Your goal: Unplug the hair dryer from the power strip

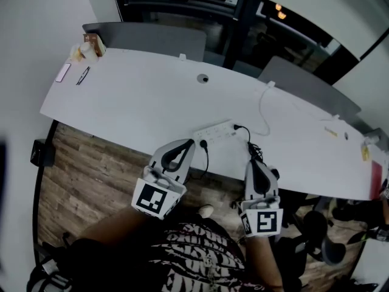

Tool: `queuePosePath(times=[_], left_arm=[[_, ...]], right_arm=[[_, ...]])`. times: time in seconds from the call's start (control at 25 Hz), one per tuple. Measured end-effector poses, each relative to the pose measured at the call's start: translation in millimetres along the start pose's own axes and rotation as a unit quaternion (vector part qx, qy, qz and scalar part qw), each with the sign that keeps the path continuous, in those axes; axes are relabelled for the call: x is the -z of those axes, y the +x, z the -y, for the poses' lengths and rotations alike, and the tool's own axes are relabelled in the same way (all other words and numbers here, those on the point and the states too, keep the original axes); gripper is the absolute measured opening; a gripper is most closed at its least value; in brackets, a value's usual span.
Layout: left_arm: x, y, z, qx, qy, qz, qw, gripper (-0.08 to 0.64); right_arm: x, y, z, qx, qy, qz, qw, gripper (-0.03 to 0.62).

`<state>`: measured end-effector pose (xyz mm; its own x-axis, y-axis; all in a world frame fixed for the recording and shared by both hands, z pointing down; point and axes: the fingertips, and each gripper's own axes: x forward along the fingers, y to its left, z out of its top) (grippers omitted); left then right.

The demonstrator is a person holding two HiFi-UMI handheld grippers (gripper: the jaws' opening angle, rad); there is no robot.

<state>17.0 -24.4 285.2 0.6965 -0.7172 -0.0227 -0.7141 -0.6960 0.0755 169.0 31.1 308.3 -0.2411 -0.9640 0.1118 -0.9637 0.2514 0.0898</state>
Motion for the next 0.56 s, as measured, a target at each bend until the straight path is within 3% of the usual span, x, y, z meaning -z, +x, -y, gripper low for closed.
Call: queuePosePath(times=[0.56], left_arm=[[1.1, -11.9, 52.3, -0.063, 0.027, -0.015, 0.9975, 0.028]], right_arm=[[0.0, -26.1, 24.7, -0.067, 0.019, 0.025, 0.997, 0.034]])
